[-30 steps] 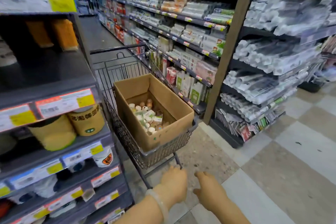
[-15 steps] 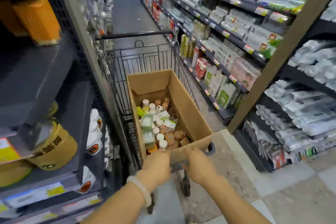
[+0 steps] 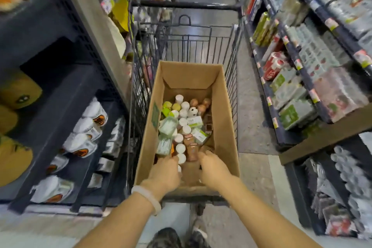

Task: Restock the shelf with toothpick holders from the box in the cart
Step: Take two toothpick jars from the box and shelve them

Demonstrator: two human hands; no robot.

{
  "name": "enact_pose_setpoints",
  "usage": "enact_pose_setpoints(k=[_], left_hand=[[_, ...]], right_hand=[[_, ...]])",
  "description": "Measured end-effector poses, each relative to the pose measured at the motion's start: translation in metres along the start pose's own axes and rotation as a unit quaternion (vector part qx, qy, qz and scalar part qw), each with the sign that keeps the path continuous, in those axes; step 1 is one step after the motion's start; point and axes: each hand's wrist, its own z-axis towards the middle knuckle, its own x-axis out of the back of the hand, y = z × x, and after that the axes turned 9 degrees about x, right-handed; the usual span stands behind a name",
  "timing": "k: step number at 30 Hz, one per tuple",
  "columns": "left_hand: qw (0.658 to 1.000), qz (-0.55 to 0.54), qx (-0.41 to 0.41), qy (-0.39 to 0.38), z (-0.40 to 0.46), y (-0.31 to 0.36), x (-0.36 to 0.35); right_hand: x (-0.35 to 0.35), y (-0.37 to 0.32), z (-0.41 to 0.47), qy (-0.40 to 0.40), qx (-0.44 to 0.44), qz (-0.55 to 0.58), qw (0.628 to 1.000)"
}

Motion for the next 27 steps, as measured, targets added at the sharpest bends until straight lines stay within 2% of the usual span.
enact_pose_setpoints(k=[4,11,18,22,25,27], left_hand=[[0.999,0.018,0.031,-0.030,0.028,-0.001,-0.016],[0.991,0.010,0.075,-0.114,0.096,-0.006,-0.042],[0.986,-0.023,0.094,-0.134,0.150,-0.015,-0.062],[0.983,-0.095,0.097,-0.120,0.162,-0.015,-0.074],[0.980,-0.128,0.104,-0.113,0.165,-0.011,-0.082],[0.978,-0.141,0.099,-0.116,0.167,-0.010,-0.085]], right_hand=[[-0.014,0.009,0.025,-0.079,0.009,-0.013,0.997],[-0.040,0.041,0.092,-0.130,-0.019,0.024,0.991],[-0.085,0.086,0.174,-0.100,-0.152,0.128,0.975],[-0.101,0.110,0.208,-0.020,-0.213,0.165,0.963],[-0.103,0.117,0.223,-0.020,-0.250,0.178,0.951],[-0.110,0.122,0.231,-0.030,-0.241,0.188,0.952]])
